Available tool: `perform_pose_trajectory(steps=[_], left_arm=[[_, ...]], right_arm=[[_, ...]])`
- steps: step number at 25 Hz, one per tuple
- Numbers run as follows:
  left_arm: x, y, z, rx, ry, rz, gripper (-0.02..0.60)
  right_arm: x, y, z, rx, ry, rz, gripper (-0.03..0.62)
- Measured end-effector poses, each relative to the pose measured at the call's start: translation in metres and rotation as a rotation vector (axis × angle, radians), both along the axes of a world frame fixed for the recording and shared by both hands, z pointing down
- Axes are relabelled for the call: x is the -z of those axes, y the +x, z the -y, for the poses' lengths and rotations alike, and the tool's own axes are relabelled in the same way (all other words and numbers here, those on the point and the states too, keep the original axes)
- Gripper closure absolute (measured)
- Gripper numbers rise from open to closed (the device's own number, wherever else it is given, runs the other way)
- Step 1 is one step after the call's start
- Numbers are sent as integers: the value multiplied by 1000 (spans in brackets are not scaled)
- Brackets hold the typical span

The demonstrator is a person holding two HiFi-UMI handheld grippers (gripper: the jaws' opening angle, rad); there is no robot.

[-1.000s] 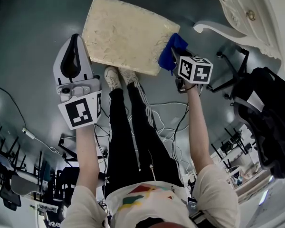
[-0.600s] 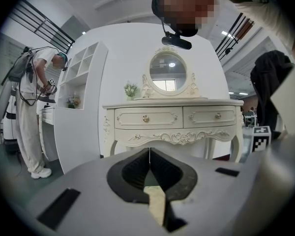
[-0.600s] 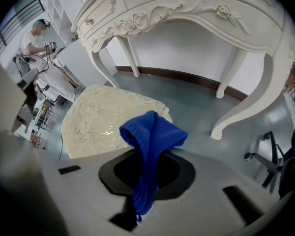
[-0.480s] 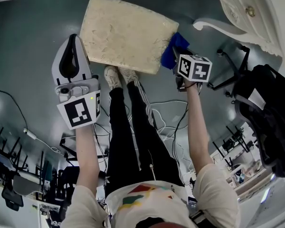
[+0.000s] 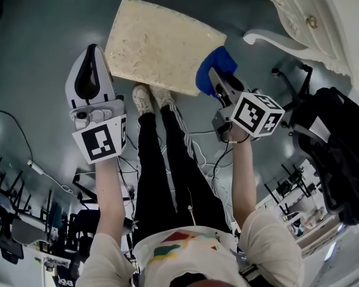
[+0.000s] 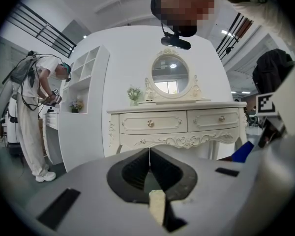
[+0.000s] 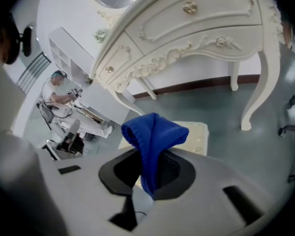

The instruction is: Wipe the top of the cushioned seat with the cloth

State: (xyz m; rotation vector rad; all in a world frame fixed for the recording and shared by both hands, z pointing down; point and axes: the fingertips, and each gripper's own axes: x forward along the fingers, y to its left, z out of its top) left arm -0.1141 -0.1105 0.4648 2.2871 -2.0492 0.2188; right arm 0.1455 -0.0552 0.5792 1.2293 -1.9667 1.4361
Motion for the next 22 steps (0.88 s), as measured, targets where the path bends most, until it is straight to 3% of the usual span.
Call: perform_pose_trajectory(steps=[6, 11, 15, 22], left_arm=[[8, -18, -8, 39, 20, 18, 577], [5, -37, -19, 71, 9, 36, 577], [3, -51, -28, 94, 4, 48, 577], [-7, -75, -39, 147, -16, 46, 577]], right_arm=[[47, -91, 12, 93, 92, 184, 559], [48, -159, 3, 192, 84, 286, 559], [34, -204, -12, 278, 72, 297, 559], [-27, -273, -15, 268, 2, 296, 559]])
